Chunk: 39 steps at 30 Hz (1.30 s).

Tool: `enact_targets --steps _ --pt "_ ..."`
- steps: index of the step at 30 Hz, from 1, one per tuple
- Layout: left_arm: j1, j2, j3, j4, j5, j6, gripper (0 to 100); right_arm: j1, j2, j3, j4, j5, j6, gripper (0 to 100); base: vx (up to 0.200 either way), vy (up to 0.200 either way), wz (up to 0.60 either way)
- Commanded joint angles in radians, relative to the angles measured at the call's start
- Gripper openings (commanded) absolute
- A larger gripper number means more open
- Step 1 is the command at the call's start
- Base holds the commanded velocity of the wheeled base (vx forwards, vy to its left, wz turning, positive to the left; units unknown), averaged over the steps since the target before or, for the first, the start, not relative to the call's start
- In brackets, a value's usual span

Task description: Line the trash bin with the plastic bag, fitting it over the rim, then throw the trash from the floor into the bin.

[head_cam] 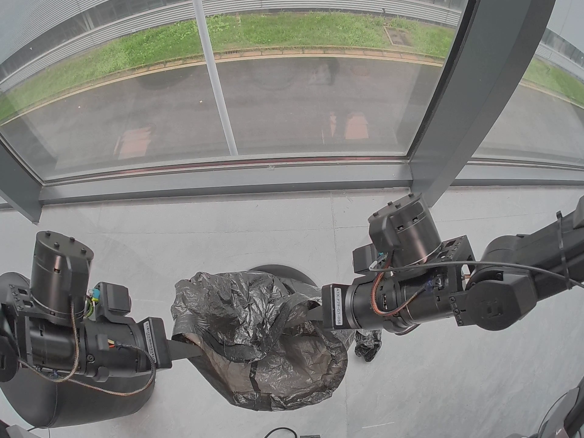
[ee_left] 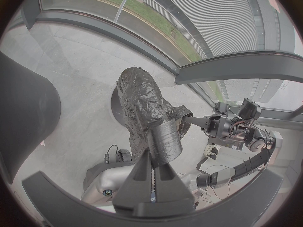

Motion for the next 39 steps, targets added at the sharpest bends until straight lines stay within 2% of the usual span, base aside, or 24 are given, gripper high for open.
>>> enact_targets --steps 1,8,16,20,33,39 --pt "0.051 0.127 -0.014 -0.049 -0.010 0.003 0 -0.032 0.108 -0.048 -0.029 0.021 -0.002 0 0.000 0.000 0.00" --pt "0.103 0.191 -0.061 -0.063 -0.012 0.032 0 -0.049 0.206 -0.134 -0.086 0.025 -0.005 0 0.000 0.000 0.00" --pt "0.163 0.245 -0.086 -0.069 -0.013 0.074 0 -0.052 0.263 -0.232 -0.089 0.019 -0.007 0 0.000 0.000 0.00" --pt "0.195 0.291 -0.086 -0.113 -0.015 0.077 0 -0.050 0.306 -0.293 -0.089 0.016 -0.007 0 0.000 0.000 0.00" --pt "0.248 0.333 -0.114 -0.175 -0.015 0.078 0 -0.033 0.383 -0.417 -0.066 0.016 -0.008 0 0.000 0.000 0.00" --pt "0.254 0.373 -0.126 -0.184 -0.015 0.078 0 -0.043 0.421 -0.421 -0.063 0.015 -0.018 0 0.000 0.000 0.00"
